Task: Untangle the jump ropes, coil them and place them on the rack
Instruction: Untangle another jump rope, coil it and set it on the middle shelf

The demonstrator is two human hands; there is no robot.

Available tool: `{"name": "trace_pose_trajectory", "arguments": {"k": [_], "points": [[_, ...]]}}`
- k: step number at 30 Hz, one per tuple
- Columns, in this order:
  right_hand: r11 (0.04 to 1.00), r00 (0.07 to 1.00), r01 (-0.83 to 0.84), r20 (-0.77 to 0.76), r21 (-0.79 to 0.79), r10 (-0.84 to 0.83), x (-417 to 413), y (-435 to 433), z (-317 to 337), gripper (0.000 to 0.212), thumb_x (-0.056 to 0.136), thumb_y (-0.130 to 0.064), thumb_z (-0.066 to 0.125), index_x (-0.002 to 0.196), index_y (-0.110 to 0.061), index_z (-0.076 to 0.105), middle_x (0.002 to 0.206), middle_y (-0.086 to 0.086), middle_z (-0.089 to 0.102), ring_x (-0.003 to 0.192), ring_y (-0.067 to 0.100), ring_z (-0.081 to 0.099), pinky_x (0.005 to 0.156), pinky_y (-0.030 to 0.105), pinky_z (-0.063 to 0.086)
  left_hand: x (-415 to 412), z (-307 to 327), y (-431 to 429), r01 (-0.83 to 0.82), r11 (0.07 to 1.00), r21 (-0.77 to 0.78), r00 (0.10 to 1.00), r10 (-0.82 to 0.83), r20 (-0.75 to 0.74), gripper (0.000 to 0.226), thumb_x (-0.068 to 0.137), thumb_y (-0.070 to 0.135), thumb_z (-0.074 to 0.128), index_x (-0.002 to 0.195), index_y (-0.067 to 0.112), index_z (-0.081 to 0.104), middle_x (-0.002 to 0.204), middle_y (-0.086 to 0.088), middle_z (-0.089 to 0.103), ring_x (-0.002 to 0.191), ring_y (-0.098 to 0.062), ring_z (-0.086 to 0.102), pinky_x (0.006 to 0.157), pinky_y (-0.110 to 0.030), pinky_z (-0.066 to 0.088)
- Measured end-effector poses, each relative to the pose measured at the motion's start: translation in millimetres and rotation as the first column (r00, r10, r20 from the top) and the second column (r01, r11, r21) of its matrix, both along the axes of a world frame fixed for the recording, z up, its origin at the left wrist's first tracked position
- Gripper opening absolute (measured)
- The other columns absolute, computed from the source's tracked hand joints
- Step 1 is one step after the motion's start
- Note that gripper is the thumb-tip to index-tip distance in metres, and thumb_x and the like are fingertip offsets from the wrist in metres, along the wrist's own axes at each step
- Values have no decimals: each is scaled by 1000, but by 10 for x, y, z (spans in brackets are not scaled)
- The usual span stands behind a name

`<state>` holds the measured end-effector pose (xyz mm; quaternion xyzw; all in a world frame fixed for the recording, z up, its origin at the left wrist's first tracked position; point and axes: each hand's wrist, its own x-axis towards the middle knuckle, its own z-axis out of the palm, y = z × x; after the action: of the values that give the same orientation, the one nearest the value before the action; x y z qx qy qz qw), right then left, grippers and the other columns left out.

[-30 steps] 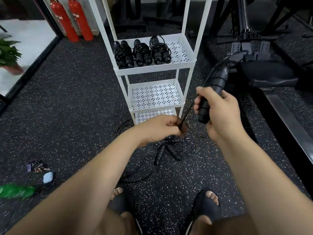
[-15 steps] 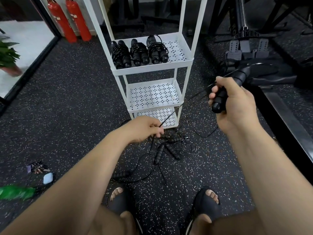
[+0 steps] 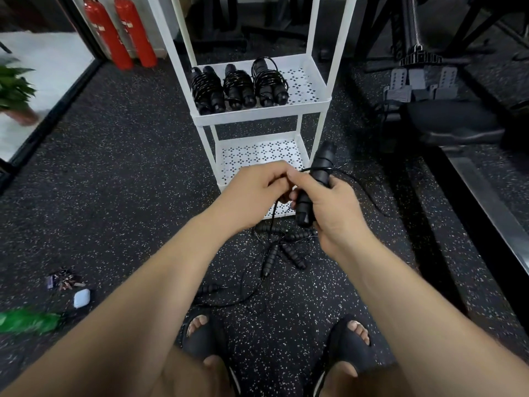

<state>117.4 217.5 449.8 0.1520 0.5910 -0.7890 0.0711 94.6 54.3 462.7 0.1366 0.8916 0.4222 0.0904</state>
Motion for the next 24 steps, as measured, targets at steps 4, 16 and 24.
{"name": "trace_pose_trajectory", "arguments": {"k": [4,16,24], "points": [[998,998,56,-24,-3,-56,11,-56,13,12,94,-13,81,94,-8,70,70,4,68,60,14,63,59,25,53,2,-42,48,-5,997,71,1000,3,26,14,109,23,54,110,37,55,87,7,78,75,-32,67,74,-49,55],[989,987,121,-100,-85,-129,-116,299,286,13,96,-10,74,98,-12,62,71,3,65,58,16,56,53,27,44,-82,-434,-176,240,948,-208,903,-140,406,12,103,20,62,110,29,67,93,16,80,77,3,69,81,-28,52],[961,965,224,-98,-163,-241,-191,601,368,15,96,-11,75,99,-12,60,70,1,64,57,14,56,56,27,44,-122,-693,-405,207,908,-363,882,-13,471,10,97,23,75,103,32,74,86,7,72,77,-17,57,73,-32,49]]}}
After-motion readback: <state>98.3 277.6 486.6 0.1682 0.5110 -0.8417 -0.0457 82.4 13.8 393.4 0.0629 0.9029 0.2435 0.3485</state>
